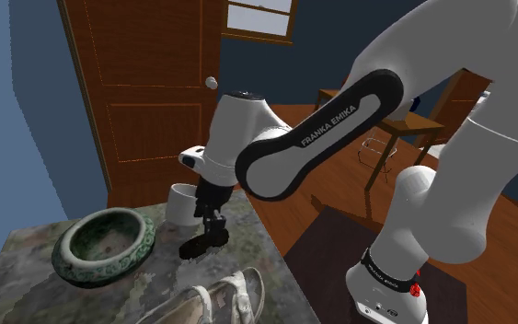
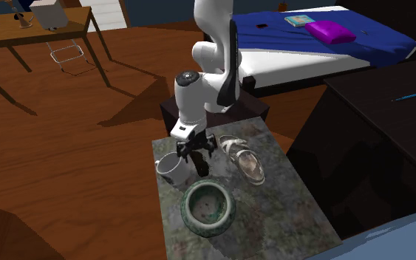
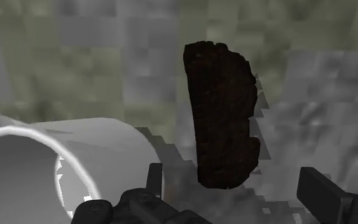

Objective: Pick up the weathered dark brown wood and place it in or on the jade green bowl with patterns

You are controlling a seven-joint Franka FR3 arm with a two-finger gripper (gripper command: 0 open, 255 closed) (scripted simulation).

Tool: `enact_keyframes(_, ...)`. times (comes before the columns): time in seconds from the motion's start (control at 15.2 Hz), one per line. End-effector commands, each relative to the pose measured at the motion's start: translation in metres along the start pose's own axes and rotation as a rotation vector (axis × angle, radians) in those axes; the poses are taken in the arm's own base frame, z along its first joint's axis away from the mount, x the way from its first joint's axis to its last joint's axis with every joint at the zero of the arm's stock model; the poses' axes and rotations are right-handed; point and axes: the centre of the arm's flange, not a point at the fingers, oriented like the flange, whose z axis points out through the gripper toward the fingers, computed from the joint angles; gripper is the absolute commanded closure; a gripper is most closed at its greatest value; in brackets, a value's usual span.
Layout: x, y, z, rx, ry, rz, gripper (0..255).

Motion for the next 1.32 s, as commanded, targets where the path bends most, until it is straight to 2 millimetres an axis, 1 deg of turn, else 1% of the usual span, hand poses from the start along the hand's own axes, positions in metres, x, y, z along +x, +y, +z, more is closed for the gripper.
enact_keyframes(0.0, -0.022, 0.008, 0.04, 0.062, -0.09, 0.034, 0)
enact_keyframes(0.33, -0.022, 0.008, 0.04, 0.062, -0.09, 0.034, 0)
enact_keyframes(0.4, -0.011, 0.008, 0.038, 0.057, -0.094, 0.033, 255)
enact_keyframes(0.46, -0.007, 0.01, 0.031, 0.055, -0.095, 0.034, 255)
enact_keyframes(0.53, -0.017, 0.012, 0.025, 0.068, -0.087, 0.033, 255)
enact_keyframes(0.59, -0.007, -0.001, 0.027, 0.048, -0.1, 0.034, 255)
enact_keyframes(0.66, 0.002, 0.004, 0.027, 0.042, -0.102, 0.035, 255)
enact_keyframes(0.73, 0.008, 0.001, 0.038, 0.036, -0.106, 0.036, 255)
enact_keyframes(0.79, 0.006, -0.002, 0.038, 0.036, -0.105, 0.037, 255)
enact_keyframes(0.86, 0.013, 0.001, 0.031, 0.031, -0.109, 0.037, 255)
enact_keyframes(0.92, 0.025, 0.001, 0.03, 0.025, -0.113, 0.038, 255)
enact_keyframes(0.99, 0.044, 0.009, 0.002, -0.065, 0.065, 0.023, 255)
enact_keyframes(1.06, 0.044, 0.009, 0.002, -0.065, 0.065, 0.023, 0)
enact_keyframes(1.25, 0.026, -0.005, 0.001, -0.056, -0.058, 0.001, 0)
